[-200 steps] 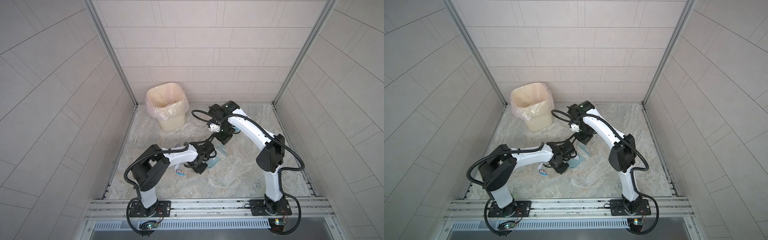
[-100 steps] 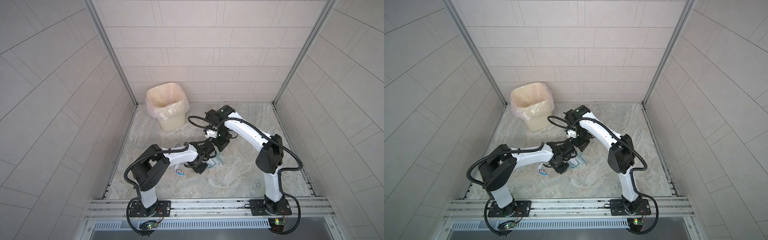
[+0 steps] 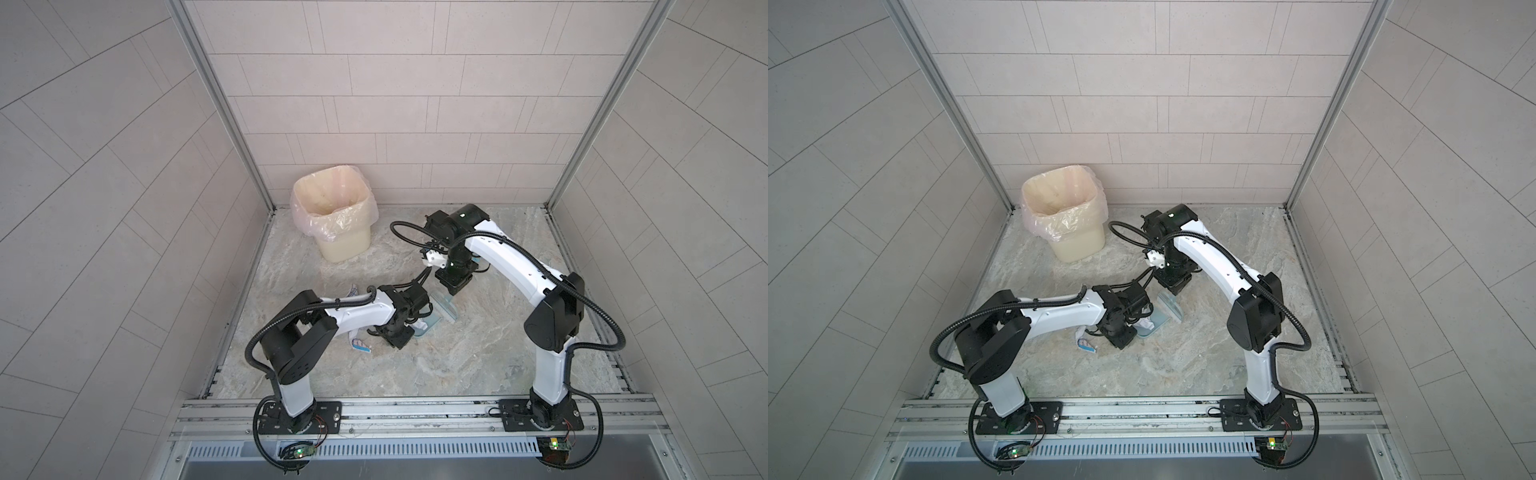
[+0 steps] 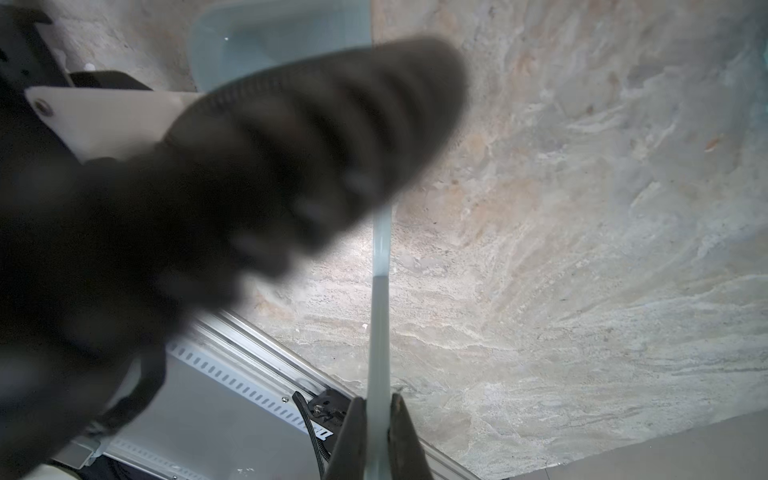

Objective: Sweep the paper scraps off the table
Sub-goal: 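Carry the dustpan to the bin with left gripper while right brush withdraws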

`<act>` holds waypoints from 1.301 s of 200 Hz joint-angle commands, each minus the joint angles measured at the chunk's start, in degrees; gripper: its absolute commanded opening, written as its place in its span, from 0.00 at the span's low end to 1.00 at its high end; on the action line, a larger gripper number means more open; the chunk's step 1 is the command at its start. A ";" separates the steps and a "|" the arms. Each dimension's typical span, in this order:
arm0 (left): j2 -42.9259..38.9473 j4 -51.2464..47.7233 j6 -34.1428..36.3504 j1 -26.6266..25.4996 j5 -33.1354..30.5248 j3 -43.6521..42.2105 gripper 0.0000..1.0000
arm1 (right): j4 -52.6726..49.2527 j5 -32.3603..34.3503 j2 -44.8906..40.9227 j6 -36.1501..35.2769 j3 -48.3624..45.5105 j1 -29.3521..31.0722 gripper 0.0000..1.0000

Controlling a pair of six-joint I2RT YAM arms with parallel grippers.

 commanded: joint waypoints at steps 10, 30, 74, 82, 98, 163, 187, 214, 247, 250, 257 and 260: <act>-5.73 -2.68 -1.47 0.53 -2.28 -0.55 0.00 | 1.13 -0.99 -6.23 1.19 -4.17 -2.76 0.00; -9.41 -5.28 -2.04 1.46 -2.92 0.05 0.00 | 3.44 -3.71 -8.90 1.82 -7.26 -4.65 0.00; -17.11 -15.84 -1.82 5.24 -6.46 6.84 0.00 | 7.09 -8.28 -13.36 2.08 -14.08 -8.37 0.00; -18.36 -18.04 -1.82 5.99 -7.94 8.43 0.00 | 7.45 -8.69 -13.92 2.04 -14.88 -8.73 0.00; -20.46 -22.12 -1.23 7.94 -9.50 11.98 0.00 | 7.83 -9.25 -14.76 1.96 -16.10 -9.35 0.00; -21.94 -38.92 5.01 22.71 -14.19 29.27 0.00 | 10.05 -11.18 -16.81 1.82 -19.44 -10.97 0.00; -22.10 -38.94 7.31 28.52 -14.97 32.76 0.00 | 10.14 -11.40 -17.19 1.70 -19.83 -11.19 0.00; -21.16 -38.35 9.42 33.37 -16.15 36.18 0.00 | 10.03 -11.60 -17.66 1.39 -20.29 -11.68 0.00; -18.60 -38.64 12.38 39.01 -17.64 41.00 0.00 | 9.94 -11.76 -18.26 1.28 -21.11 -12.16 0.00; -18.31 -38.57 12.64 39.53 -17.80 41.49 0.00 | 10.01 -11.78 -18.34 1.23 -21.20 -12.15 0.00; -17.65 -38.40 13.06 40.74 -17.98 42.47 0.00 | 10.16 -11.86 -18.51 1.33 -21.55 -12.25 0.00; -17.35 -38.29 13.31 41.21 -18.10 42.90 0.00 | 10.20 -11.87 -18.52 1.31 -21.66 -12.31 0.00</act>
